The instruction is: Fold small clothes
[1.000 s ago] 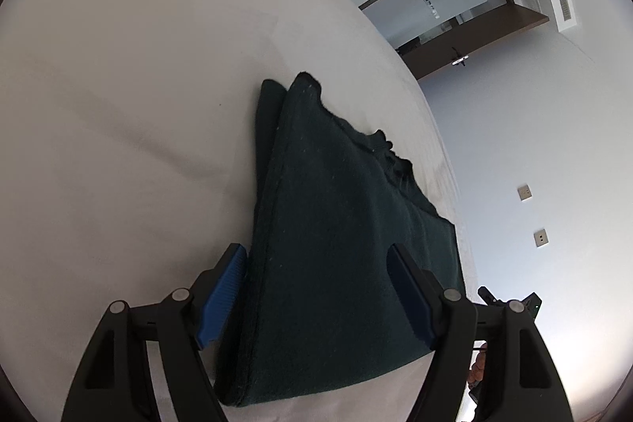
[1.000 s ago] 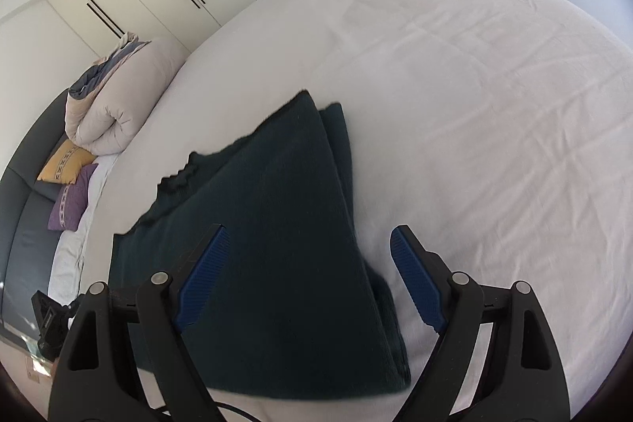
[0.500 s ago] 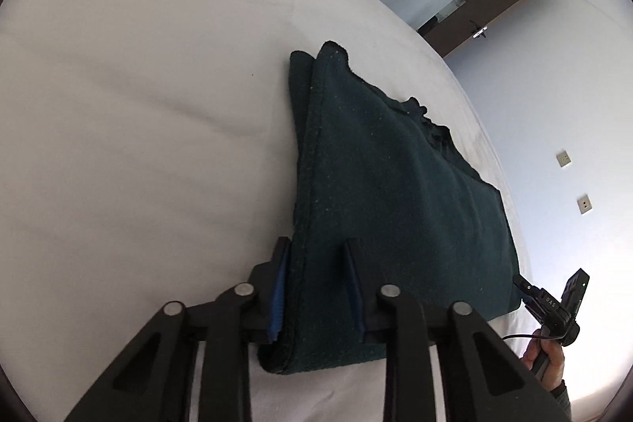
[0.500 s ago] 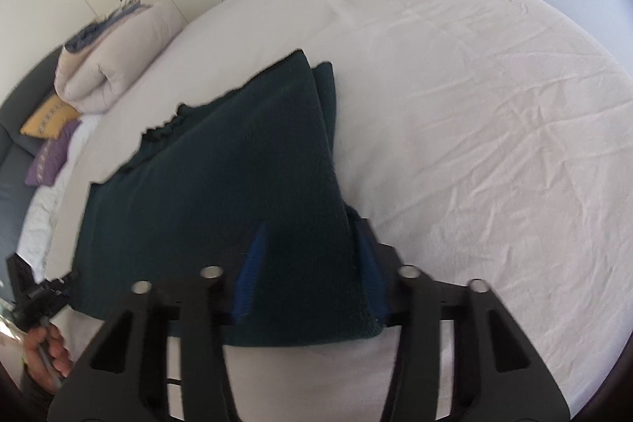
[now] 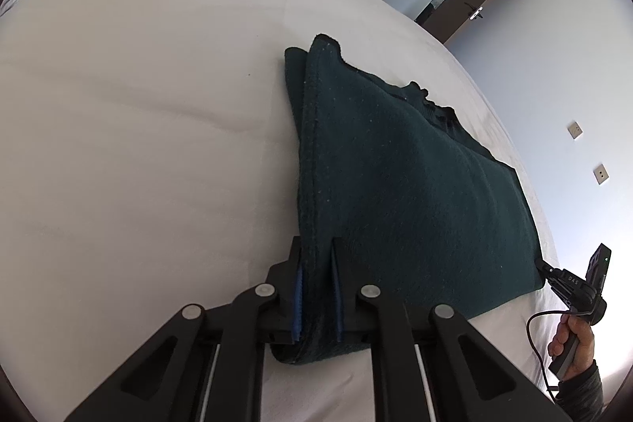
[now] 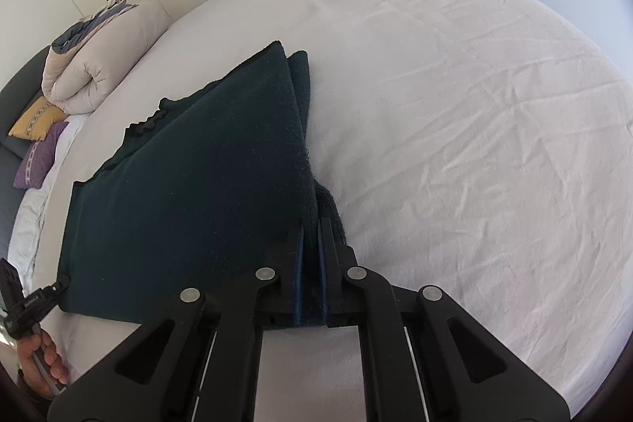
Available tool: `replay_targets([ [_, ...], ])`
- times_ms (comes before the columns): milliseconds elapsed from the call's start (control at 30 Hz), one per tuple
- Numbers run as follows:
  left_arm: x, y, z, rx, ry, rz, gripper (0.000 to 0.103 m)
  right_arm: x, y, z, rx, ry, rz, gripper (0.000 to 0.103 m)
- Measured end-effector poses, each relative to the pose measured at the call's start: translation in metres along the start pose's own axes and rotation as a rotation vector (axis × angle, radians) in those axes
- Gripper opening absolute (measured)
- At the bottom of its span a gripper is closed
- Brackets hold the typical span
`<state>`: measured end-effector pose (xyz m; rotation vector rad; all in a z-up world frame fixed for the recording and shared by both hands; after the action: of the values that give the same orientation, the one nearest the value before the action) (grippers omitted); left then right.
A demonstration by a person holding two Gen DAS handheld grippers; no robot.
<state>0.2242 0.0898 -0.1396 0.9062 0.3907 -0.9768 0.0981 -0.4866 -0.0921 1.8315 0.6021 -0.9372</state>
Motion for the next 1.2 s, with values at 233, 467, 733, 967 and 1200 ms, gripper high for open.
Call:
replay_targets([
  [233,-0.001,-0.006,-0.004,-0.006,-0.001,0.005,0.011,0.005,-0.011,0.012,0.049,0.026,-0.017,0.005],
  [467,0.0,-0.007,-0.004,-0.002,0.001,0.013,0.011,0.009,-0.012,0.01,0.056,0.016,-0.014,0.005],
  [733,0.003,-0.008,-0.001,0.02,0.058,0.001,0.014,0.012,-0.011,0.022,0.119,0.125,-0.041,0.007],
  [967,0.005,-0.011,0.003,0.048,0.096,-0.002,0.015,-0.023,-0.008,0.021,0.195,0.075,0.057,0.058],
  [1200,0.005,-0.013,0.005,0.063,0.117,0.003,0.015,-0.041,-0.003,-0.07,0.051,0.294,0.037,0.06],
])
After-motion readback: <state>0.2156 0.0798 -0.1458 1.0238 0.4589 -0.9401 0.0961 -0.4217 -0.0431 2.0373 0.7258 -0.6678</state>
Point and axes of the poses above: each gripper's, at about its wrist camera, not at the fingertips, and x roughly the way its jaws point, z to its right, y to its top, the point moved 3 cm from there along x, roughly the way its jaws point, and after that the axes turned 9 degrees about -y, right-handed, at the moved point
